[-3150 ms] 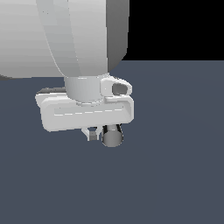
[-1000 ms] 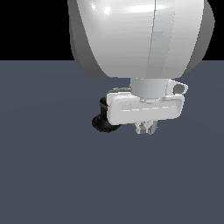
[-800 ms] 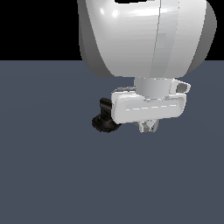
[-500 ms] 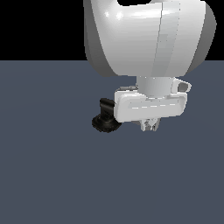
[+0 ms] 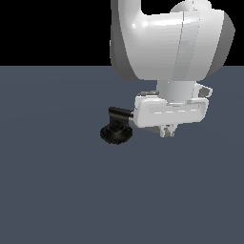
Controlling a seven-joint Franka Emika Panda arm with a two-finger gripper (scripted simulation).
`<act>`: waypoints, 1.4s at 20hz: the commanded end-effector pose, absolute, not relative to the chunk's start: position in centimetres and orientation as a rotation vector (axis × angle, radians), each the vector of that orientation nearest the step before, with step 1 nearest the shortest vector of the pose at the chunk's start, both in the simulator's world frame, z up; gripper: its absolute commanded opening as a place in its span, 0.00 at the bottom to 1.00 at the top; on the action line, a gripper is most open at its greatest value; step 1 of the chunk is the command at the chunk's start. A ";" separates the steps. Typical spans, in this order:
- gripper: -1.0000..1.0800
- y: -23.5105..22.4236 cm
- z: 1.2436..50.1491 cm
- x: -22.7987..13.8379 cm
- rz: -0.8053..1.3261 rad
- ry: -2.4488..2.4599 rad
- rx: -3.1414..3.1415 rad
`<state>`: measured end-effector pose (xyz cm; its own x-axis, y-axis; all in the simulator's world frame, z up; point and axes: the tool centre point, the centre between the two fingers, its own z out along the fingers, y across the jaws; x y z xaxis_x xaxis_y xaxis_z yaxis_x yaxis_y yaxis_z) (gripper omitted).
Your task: Turn on the faucet by rotating a designated handle.
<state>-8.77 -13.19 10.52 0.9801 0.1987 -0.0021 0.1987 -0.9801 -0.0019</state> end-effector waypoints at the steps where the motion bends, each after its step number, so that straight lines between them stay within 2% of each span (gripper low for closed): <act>1: 0.00 -12.7 10.4 -7.3 -0.005 -0.348 -3.121; 28: 0.00 -17.6 10.3 0.4 -0.002 -0.334 -3.123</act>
